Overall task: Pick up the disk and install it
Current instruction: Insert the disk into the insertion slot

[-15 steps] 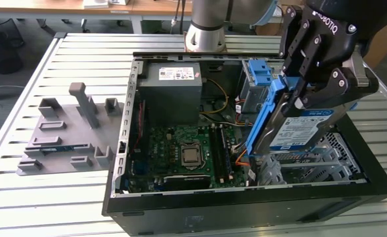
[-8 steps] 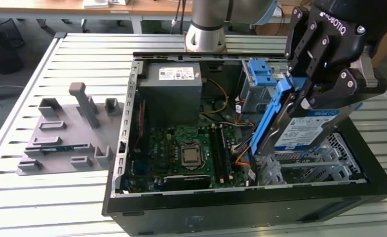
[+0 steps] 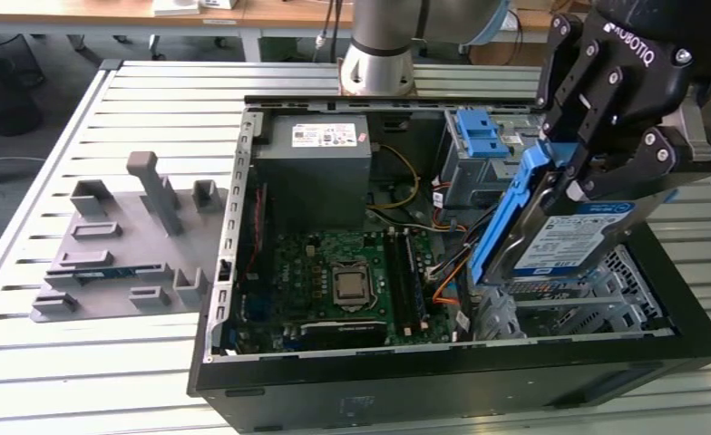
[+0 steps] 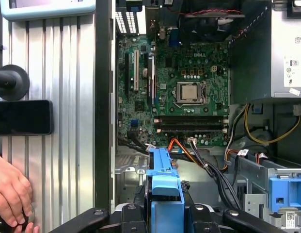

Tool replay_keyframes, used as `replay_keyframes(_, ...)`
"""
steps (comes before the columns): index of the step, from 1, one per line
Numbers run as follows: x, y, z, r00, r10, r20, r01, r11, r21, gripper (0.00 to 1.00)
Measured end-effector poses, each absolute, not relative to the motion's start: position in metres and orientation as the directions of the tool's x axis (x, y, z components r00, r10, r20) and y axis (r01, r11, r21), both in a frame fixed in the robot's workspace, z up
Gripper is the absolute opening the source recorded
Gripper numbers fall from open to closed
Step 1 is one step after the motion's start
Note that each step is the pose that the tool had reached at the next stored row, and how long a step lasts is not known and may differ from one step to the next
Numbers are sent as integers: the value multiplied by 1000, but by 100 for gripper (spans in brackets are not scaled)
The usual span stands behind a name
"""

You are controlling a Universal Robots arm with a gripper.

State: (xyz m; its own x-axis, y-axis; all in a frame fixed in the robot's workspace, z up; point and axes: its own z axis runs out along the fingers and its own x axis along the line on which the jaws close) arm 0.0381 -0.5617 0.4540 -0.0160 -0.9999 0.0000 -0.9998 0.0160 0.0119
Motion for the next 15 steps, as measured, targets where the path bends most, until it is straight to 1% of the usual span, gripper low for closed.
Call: replay_keyframes(15, 55, -562, 452, -16, -1000, 0, -1000, 16, 12, 36)
